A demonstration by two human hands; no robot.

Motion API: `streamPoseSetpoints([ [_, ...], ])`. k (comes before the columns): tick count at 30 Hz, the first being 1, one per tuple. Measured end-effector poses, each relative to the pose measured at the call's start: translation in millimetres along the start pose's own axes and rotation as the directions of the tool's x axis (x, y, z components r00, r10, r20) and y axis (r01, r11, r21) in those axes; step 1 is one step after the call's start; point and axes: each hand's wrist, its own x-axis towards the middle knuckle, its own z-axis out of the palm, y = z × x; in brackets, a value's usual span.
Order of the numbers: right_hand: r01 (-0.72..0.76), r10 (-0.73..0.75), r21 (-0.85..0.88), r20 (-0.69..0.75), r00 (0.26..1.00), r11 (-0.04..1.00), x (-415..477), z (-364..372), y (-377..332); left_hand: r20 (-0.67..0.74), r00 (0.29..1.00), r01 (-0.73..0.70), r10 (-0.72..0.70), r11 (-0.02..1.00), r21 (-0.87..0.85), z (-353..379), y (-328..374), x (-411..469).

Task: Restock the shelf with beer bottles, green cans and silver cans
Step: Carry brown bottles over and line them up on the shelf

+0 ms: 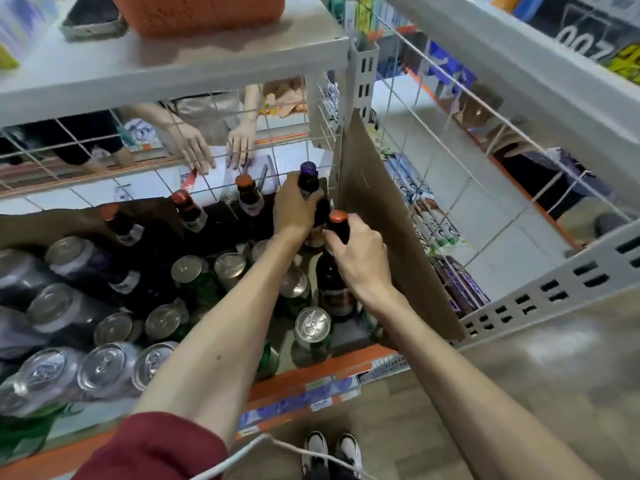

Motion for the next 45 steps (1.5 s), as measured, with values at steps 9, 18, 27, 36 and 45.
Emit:
streamPoseSetpoints([
  [9, 0.057, -0.058, -0.057, -0.016, 0.998, 0.997, -6, -12, -11, -0.071, 0.997, -0.041, 0.035, 0.996, -0.081, -20, 18, -18],
  [18, 0.221, -0.232, -0.079, -0.175, 0.957, 0.972, -3, -74, -81, -0.265, 0.958, -0.158, 0.106, 0.971, -0.181, -111, 106, -33],
  [27, 0.464, -0.472, -0.089, -0.18, 0.863, 0.881, -52, -88, -188, -0.545, 0.838, -0.154, 0.029, 0.97, -0.186, -252, 108, -109],
  [36, 0.679, -0.696, 0.181, 0.05, 0.716, 0.712, -159, 12, -312, -0.795, 0.601, 0.124, -0.08, 0.992, -0.005, -431, 21, -250],
  [45, 0.707, -0.785, 0.343, 0.305, 0.539, 0.619, -358, 165, -408, -0.888, 0.407, 0.409, -0.212, 0.912, -0.031, -576, -109, -459],
])
